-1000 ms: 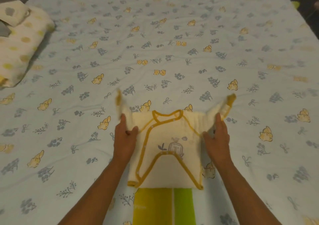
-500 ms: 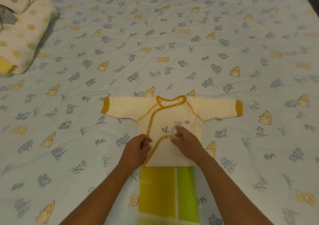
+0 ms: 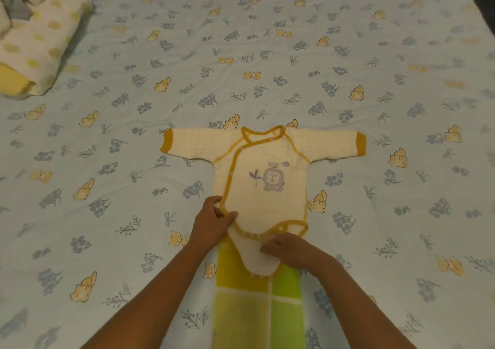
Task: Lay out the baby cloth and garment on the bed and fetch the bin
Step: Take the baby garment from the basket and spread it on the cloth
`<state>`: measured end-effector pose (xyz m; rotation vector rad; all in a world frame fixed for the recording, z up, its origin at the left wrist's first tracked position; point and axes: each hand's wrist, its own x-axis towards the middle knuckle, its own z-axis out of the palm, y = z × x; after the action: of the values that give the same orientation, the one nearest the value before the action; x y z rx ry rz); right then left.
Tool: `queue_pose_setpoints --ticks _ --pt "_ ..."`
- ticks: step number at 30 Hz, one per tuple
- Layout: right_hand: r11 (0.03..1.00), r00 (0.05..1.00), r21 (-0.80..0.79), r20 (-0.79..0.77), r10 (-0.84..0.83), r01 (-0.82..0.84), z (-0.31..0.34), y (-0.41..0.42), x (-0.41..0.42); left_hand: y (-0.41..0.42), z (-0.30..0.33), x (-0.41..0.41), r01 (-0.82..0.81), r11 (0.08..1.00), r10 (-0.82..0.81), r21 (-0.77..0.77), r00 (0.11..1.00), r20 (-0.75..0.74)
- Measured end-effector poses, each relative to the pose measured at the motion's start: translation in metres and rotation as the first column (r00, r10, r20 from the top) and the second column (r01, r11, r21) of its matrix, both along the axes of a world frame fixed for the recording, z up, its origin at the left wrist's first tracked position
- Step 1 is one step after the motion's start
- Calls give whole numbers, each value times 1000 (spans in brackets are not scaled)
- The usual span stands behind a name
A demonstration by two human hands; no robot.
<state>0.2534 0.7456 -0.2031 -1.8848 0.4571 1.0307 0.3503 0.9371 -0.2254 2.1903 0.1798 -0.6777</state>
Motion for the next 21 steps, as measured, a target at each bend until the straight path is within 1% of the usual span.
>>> queue_pose_setpoints --ticks 3,5,7,9,10,11,13,14,16,17,18,19,21 --pt "979 980 -91 103 -171 180 0 -6 3 -6 3 -4 -1 999 -4 44 995 104" --pt "942 937 -157 240 -255 297 7 -10 11 -15 9 -9 58 996 -69 62 975 211" --pt "900 870 -148 358 -338 410 15 -10 22 -28 14 -17 154 986 -165 62 936 310" --pt "869 823 -45 348 -449 493 23 -6 35 -43 14 -27 292 955 -283 41 866 413" --pt "857 814 -12 320 -485 516 25 -4 41 -52 13 -32 372 928 -342 28 819 460" --pt "849 809 -14 312 -499 529 25 -4 46 -60 13 -38 453 892 -399 9 776 489" --pt "841 811 -114 360 -461 529 21 -11 51 -74 13 -46 592 806 -502 -17 698 510" --pt "829 811 -181 395 -431 529 19 -18 51 -78 15 -46 619 785 -520 -22 678 519" --pt "805 807 -251 429 -406 538 14 -36 46 -76 13 -40 565 825 -467 -17 698 543" --pt "797 805 -270 440 -398 541 12 -46 43 -71 8 -36 530 848 -457 27 702 546" --pt "787 804 -290 446 -393 545 9 -57 39 -65 2 -32 514 851 -492 113 702 516" --pt "774 801 -306 449 -396 554 6 -66 37 -59 -4 -31 514 829 -554 221 699 453" --pt "747 795 -340 452 -404 572 -1 -82 33 -53 -15 -30 536 746 -660 396 677 327"
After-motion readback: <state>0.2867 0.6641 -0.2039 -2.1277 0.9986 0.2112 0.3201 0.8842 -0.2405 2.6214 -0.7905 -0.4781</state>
